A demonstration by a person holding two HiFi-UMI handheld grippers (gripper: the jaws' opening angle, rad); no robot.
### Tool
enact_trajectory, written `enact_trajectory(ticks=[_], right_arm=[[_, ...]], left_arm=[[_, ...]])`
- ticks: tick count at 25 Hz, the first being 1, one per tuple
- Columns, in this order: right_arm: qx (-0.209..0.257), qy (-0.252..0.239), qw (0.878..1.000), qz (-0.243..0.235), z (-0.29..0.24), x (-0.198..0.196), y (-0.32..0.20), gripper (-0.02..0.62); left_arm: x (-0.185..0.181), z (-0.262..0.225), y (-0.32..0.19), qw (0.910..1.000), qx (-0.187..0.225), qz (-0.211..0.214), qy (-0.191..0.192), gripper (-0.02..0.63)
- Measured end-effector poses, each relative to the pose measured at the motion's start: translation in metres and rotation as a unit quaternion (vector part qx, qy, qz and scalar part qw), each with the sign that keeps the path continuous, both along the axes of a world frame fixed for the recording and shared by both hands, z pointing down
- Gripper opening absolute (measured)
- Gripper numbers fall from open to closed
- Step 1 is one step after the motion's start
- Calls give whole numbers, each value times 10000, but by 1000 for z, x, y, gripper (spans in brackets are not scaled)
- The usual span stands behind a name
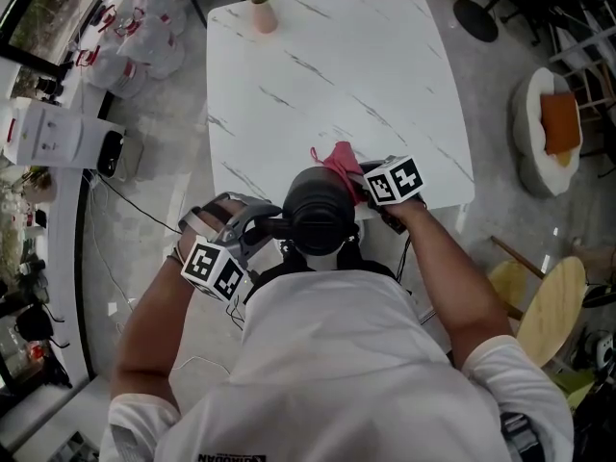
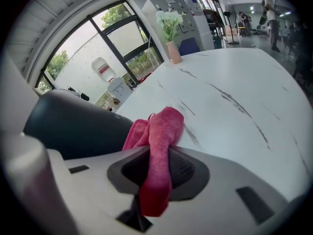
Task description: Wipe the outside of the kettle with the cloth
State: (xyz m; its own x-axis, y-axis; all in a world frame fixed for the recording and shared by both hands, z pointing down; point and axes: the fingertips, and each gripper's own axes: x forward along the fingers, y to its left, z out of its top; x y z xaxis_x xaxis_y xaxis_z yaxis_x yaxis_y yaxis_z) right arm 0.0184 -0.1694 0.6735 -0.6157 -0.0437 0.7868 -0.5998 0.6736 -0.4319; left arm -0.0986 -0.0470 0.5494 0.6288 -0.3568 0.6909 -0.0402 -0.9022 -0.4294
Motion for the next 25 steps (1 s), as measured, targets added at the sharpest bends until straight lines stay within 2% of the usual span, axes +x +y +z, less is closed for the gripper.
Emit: enact_trajectory(ticks=[5, 10, 14, 17, 19, 21, 25], right_arm=[[243, -188, 9994, 179, -20, 6, -7, 97], [654, -550, 9963, 93, -82, 15, -23, 98], [982, -736, 9910, -538, -147, 13, -23, 98], [980, -1102, 9815, -1221, -194, -4, -7, 98], [879, -1411, 9708, -1728, -223, -16, 10, 98], [763, -1718, 9535, -2354, -250, -28, 33, 98], [319, -2327, 8978, -3725, -294, -38, 87, 98]], left_arm=[[2, 0, 0, 9999, 12, 85, -72, 103], [6, -2, -3, 9996, 7, 209, -186, 103], [11, -4, -5, 9986, 42, 410, -327, 103], [15, -5, -7, 9976, 31, 543, -436, 103], [17, -6, -8, 9968, 32, 624, -500, 103], [19, -6, -9, 9960, 46, 696, -559, 103], [22, -7, -9, 9946, 102, 800, -647, 103]])
